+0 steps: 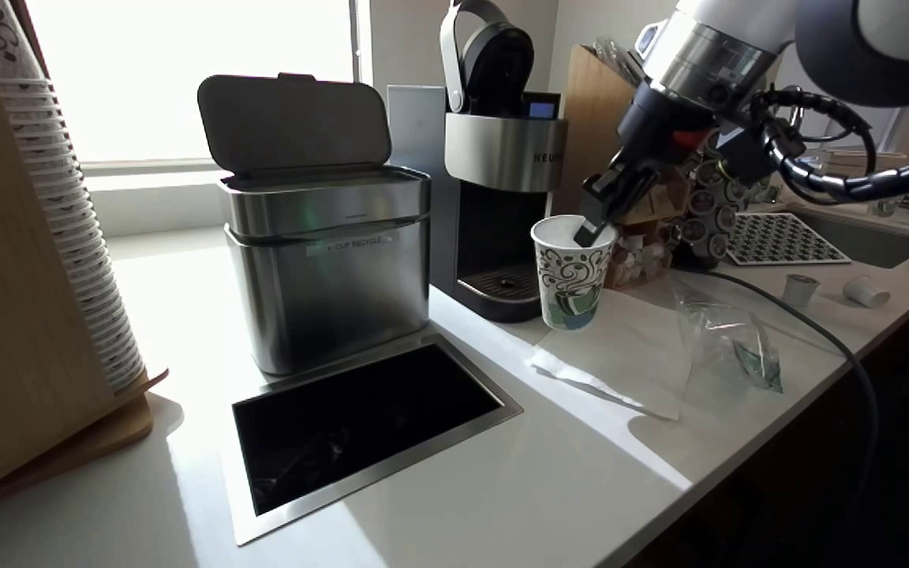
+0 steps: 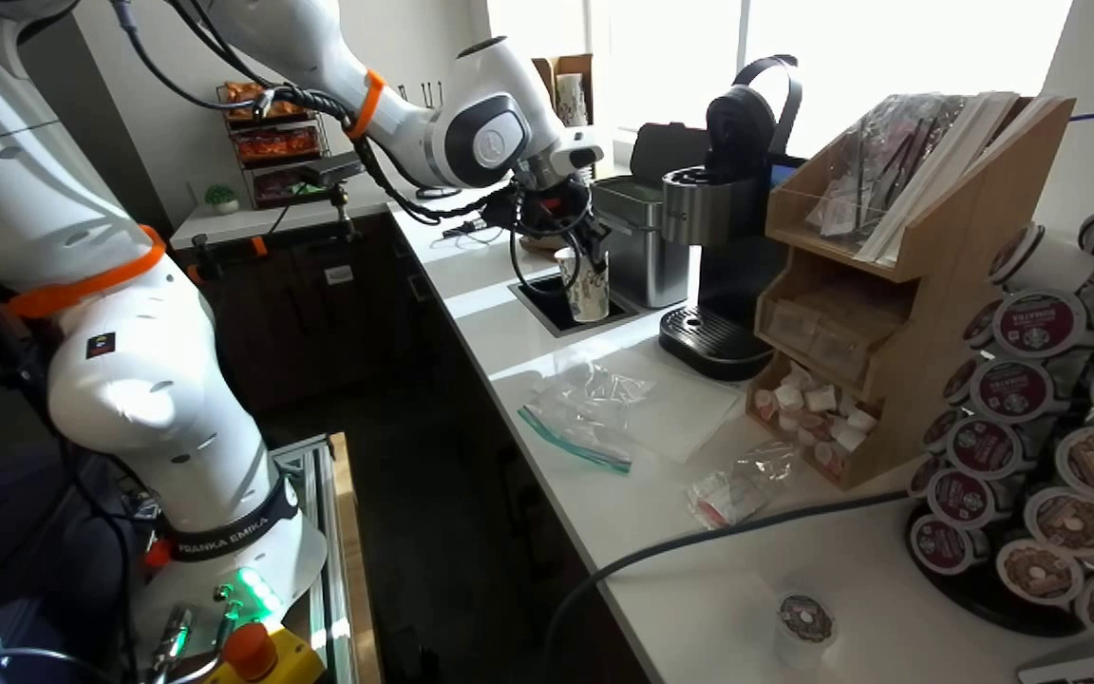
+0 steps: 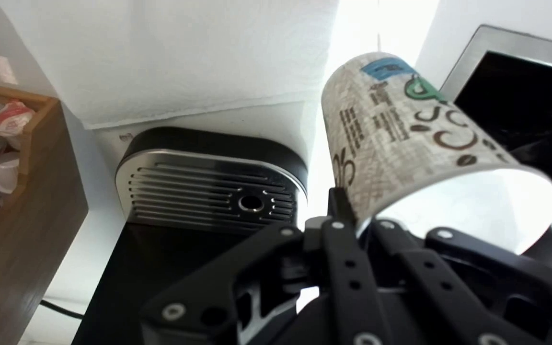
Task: Pour the contents of the cup onto the counter
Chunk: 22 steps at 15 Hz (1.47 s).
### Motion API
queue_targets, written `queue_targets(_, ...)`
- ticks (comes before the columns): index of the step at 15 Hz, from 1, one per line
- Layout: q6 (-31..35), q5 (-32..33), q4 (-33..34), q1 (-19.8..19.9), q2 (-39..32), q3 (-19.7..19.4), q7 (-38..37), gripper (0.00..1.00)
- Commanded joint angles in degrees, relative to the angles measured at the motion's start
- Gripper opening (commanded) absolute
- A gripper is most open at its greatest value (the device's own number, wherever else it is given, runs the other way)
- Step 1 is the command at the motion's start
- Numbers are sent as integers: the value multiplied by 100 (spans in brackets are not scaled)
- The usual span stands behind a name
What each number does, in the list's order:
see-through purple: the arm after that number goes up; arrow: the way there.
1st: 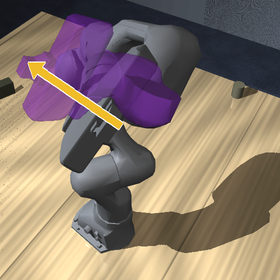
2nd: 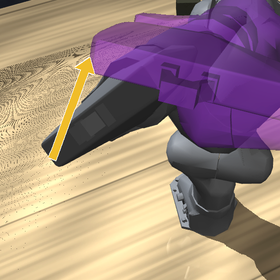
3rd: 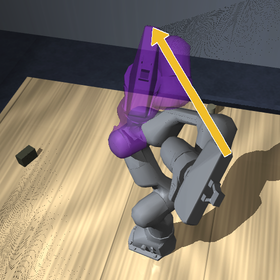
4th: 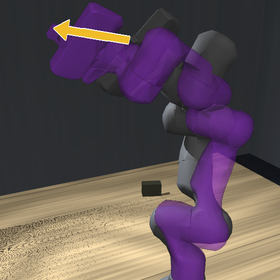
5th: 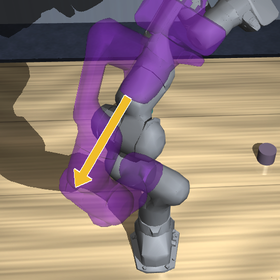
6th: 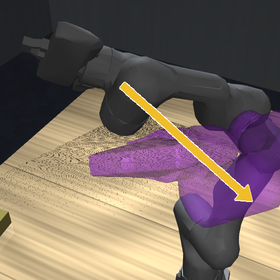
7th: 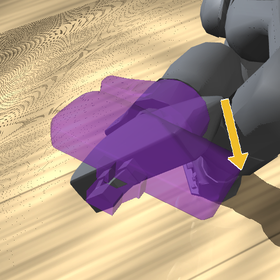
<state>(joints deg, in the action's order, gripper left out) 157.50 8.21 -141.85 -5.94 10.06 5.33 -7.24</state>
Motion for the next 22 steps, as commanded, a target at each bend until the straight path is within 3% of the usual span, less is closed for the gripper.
queue_targets(1, 243, -681, -340, -93, 212, -103, 470, 1)
queue_targets(5, 538, -1402, -491, -261, 183, -240, 1066, 1)
queue_targets(13, 1192, -1321, -903, -309, 192, -344, 1935, 1)
queue_targets(18, 2233, -1748, -1331, -675, 126, -669, 2467, 1)
queue_targets(22, 2464, -1998, -1562, -1216, 172, -1150, 2669, 1)
